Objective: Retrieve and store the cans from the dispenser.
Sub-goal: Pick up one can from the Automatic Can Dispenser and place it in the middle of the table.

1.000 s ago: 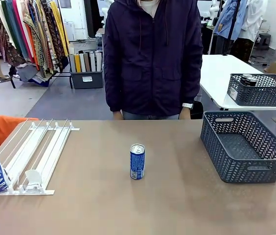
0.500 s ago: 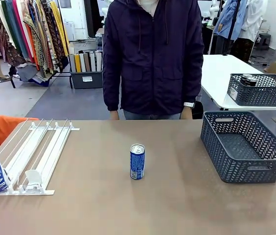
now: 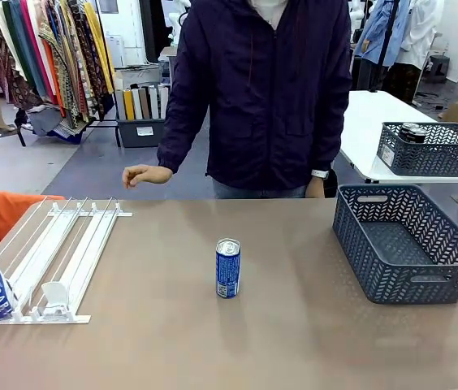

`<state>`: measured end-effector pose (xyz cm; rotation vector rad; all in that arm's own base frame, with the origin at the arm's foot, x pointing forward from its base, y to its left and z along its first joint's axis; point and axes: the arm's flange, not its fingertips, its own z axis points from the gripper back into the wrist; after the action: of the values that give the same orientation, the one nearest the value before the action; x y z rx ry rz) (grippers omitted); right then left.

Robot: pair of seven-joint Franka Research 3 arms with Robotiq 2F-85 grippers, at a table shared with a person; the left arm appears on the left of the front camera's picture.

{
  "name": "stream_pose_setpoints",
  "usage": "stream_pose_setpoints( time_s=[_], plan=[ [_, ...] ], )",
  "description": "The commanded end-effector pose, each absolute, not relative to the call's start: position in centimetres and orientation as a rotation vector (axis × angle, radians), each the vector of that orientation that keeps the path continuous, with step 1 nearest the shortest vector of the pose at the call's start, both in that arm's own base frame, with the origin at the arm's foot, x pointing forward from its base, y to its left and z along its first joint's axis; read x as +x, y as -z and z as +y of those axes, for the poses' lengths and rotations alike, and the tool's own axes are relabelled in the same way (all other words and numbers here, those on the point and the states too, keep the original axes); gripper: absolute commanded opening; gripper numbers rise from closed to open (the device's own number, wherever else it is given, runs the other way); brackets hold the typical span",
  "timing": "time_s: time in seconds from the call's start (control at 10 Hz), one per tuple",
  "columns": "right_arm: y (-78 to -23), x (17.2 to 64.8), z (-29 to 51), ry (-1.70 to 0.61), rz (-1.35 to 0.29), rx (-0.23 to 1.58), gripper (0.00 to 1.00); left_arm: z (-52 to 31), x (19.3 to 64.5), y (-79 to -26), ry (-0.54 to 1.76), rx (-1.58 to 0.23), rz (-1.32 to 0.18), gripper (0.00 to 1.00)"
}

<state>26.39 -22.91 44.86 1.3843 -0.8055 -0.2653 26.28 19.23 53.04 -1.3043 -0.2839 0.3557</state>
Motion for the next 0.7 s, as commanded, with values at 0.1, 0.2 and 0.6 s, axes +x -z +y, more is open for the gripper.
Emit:
stream_pose_setpoints(
  time_s=[0.1, 0.2, 0.6],
  plan=[
    [-45.5, 26.7, -22.8, 0.286, -0.816, 1.409, 1.0, 19.2, 26.3, -53.0, -0.356, -1.304, -0.284, 1.0],
    [-45.5, 26.7, -22.8, 0.286, -0.816, 1.409, 1.0, 16.6, 26.7, -52.5, -0.265, -0.935, -0.26, 1.0],
    [-45.5, 26.7, -22.8, 0.286, -0.816, 1.409, 1.0, 7.8, 27.6, -50.3, -0.092, 0.047, -0.4, 1.0]
  ],
)
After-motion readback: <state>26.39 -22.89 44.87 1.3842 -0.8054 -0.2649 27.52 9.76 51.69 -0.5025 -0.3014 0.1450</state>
